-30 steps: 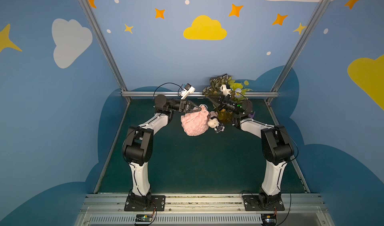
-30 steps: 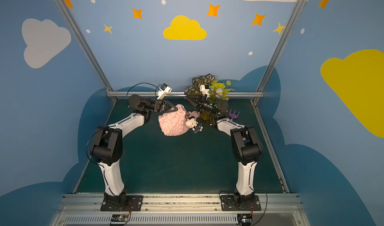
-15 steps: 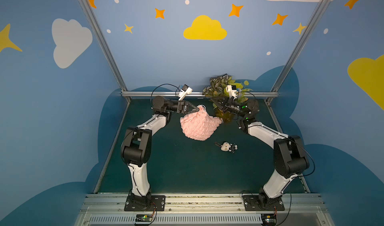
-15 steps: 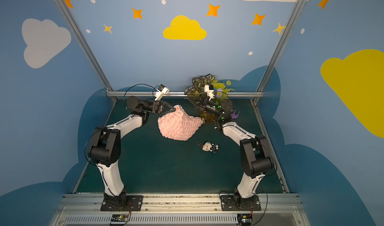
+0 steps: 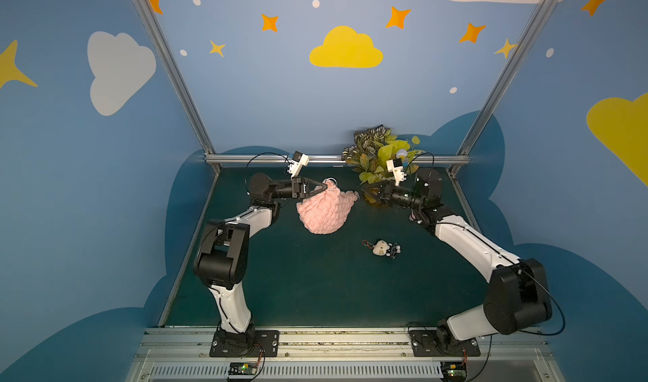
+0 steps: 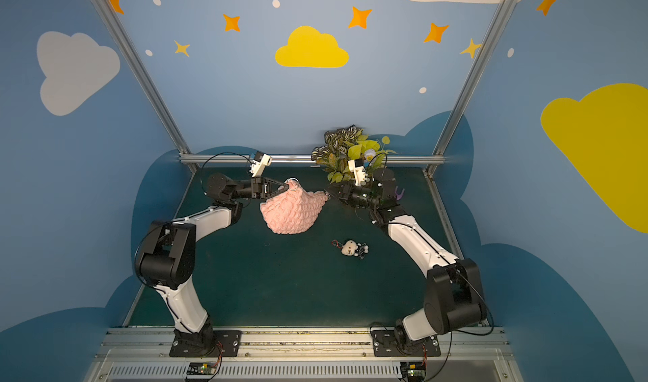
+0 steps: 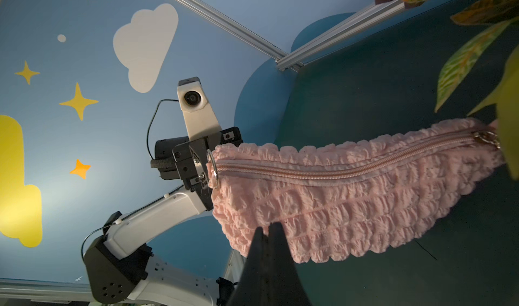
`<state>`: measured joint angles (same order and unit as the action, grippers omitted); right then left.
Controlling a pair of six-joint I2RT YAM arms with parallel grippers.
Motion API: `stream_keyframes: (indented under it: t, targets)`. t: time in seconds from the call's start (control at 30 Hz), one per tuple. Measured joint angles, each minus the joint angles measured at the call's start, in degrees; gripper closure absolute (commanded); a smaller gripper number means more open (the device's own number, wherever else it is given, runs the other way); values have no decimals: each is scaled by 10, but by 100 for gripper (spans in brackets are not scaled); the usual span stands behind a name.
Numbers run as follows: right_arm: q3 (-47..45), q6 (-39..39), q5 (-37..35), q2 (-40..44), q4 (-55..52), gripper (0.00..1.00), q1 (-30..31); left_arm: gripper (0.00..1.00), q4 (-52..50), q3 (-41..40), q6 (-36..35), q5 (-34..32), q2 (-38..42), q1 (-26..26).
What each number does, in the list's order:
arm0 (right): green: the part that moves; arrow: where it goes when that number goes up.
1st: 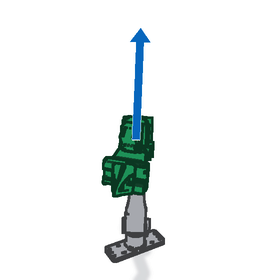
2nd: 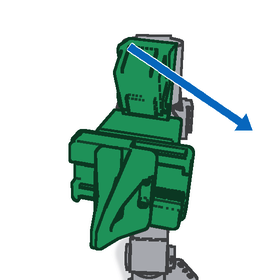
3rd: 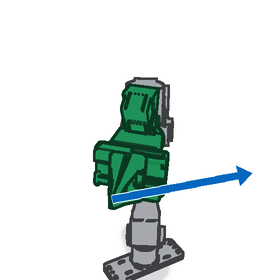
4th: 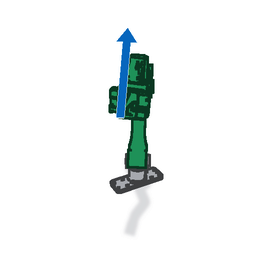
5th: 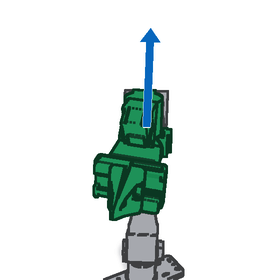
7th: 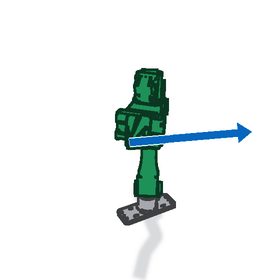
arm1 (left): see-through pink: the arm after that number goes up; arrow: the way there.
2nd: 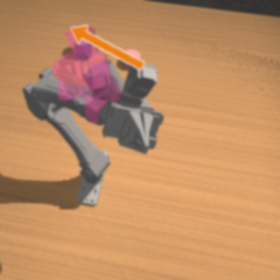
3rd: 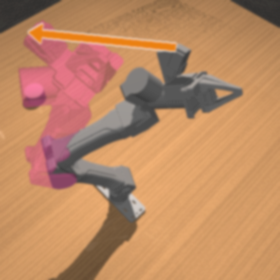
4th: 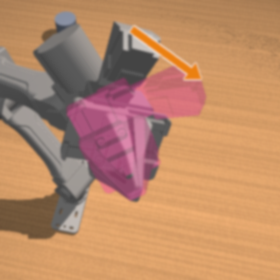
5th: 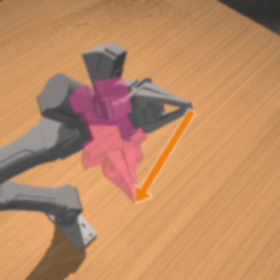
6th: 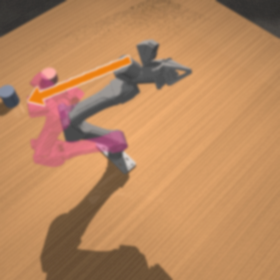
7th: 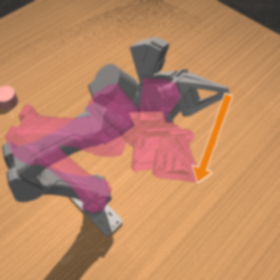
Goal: Remove the decoration from the bag
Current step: Place the bag at the center of the board.
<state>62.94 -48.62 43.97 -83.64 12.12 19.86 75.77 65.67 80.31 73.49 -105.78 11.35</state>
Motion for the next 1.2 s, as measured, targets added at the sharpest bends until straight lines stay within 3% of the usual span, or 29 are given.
stream_keyframes:
  t: [0.27,0.5,0.7,0.77,0.8,0.83,0.87,0.9,1.03,1.2]
  targets:
    - [5,84,-45,55,-122,92,-10,97,-7,5,28,-45,34,76]
    - [-3,119,-72,96,-187,90,-22,98,-109,-87,-66,-97,133,62]
    - [-10,147,-93,123,-229,80,-24,94,-151,-182,-130,-130,116,27]
    - [-14,155,-102,129,-242,72,-25,79,-156,-203,-152,-138,99,6]
    - [-15,162,-106,131,-247,67,-26,65,-158,-211,-162,-142,92,-5]
    - [-16,162,-113,134,-253,62,-26,39,-163,-217,-172,-147,86,-15]
    - [-17,167,-119,136,-258,56,-27,5,-167,-223,-179,-153,80,-26]
    - [-18,168,-128,138,-263,50,-28,1,-174,-227,-189,-160,78,-37]
    - [-28,174,-175,158,-276,9,-33,0,-230,-232,-237,-181,82,-76]
    - [-47,181,-254,202,-279,3,-45,0,-320,-230,-299,-213,142,-115]
